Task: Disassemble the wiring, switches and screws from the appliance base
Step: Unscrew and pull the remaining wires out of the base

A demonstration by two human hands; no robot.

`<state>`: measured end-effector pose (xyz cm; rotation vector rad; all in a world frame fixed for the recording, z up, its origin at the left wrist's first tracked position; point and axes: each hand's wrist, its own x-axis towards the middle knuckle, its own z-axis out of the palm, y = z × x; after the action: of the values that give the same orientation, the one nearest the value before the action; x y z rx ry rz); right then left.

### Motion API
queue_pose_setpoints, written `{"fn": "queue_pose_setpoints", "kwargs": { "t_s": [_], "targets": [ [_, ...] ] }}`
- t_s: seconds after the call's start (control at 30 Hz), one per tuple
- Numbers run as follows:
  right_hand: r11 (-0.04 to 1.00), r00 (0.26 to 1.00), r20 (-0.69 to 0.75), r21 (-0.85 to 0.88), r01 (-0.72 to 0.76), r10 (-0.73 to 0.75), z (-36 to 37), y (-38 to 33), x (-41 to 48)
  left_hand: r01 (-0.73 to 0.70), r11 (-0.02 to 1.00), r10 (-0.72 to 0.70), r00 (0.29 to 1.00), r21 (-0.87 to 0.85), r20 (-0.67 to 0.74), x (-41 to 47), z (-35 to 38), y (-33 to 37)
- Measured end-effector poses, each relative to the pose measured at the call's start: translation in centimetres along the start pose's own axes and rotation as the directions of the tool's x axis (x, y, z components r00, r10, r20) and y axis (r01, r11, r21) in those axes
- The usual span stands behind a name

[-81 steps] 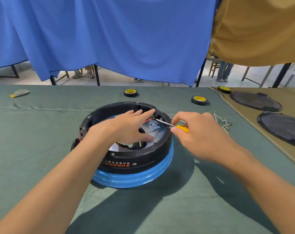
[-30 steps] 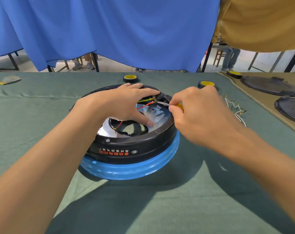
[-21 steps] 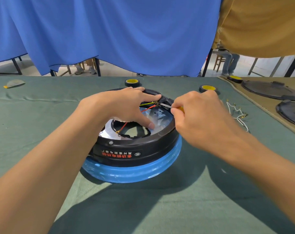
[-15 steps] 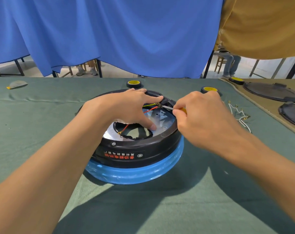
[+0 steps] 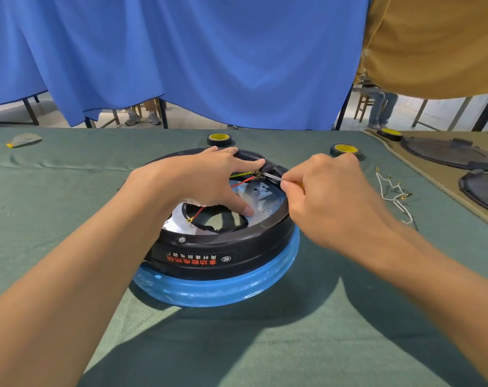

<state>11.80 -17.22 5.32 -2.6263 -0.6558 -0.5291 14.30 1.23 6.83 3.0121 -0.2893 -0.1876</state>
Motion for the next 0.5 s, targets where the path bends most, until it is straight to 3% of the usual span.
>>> {"fn": "queue_pose_setpoints", "kwargs": {
  "t_s": [0.37,0.5],
  "targets": [
    [0.998,1.0,-0.023,0.062,0.009,-0.008,-0.63,0.43,0.63,-0.007,1.0,0.007,1.0,-0.005,0.005,-0.05,0.17,-0.12],
    [0.997,0.999,-0.021,0.068,-0.025,0.026,-0.58,0.63,0.61,-0.087,0.996,0.087,0.991,0.002,-0.1,-0.11,0.24,-0.29]
  ]
}}
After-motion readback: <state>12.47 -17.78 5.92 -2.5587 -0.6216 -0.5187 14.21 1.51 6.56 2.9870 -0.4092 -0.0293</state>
